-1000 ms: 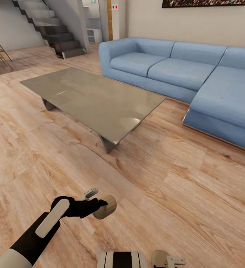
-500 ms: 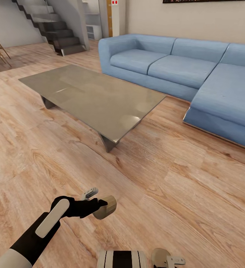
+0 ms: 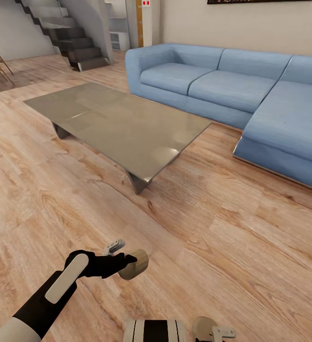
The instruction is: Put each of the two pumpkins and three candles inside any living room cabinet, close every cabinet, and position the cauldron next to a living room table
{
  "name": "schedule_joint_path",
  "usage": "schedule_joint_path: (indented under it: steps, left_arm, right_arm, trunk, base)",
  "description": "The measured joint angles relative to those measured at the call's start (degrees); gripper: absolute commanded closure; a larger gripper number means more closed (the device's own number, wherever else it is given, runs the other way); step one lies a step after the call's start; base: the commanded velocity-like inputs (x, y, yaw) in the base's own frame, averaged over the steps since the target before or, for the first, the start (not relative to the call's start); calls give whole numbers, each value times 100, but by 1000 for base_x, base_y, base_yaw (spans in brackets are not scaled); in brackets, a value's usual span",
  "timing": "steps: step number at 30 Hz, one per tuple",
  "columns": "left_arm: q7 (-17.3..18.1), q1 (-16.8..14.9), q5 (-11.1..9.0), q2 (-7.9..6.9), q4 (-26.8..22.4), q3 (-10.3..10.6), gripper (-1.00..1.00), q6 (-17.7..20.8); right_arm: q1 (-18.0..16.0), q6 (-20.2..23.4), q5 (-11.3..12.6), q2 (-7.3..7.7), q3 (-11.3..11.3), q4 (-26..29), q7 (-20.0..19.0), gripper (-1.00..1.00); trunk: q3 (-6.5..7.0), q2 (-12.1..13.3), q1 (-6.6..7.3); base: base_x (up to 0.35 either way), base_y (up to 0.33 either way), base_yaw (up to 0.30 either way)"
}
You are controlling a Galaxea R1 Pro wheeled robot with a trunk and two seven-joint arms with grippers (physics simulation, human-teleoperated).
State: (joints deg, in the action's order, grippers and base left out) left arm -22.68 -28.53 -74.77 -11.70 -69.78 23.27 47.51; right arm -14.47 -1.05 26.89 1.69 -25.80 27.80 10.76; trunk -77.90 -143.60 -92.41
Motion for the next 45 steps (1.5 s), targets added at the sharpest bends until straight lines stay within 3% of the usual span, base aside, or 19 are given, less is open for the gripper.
schedule_joint_path:
  steps: [12, 36, 38, 41, 45]
  left_arm:
    - [-1, 0, 3, 0, 4, 0, 100, 4]
    - [1, -1, -11, 10, -1, 6, 100, 3]
    - [1, -1, -5, -2, -1, 0, 100, 6]
    - [1, -1, -10, -9, -1, -6, 100, 6]
    - [1, 0, -9, -15, -2, -12, 100, 6]
  right_arm:
    - [0, -2, 2, 1, 0, 0, 7, 100]
    - [-2, 48, -12, 11, 11, 179, -33, 100]
    - [-3, 220, 46, 12, 29, 483, -41, 100]
    - [-3, 931, 95, 16, 70, 1159, -31, 100]
    - [-9, 1763, 59, 53, 315, 2305, -7, 100]
  trunk:
    - [0, 0, 0]
    - [532, 32, 62]
    - [577, 35, 68]
    - [639, 76, 94]
    - [711, 237, 182]
  base:
    - [0, 0, 0]
    - [0, 0, 0]
    - [0, 0, 0]
    - [0, 0, 0]
    - [0, 0, 0]
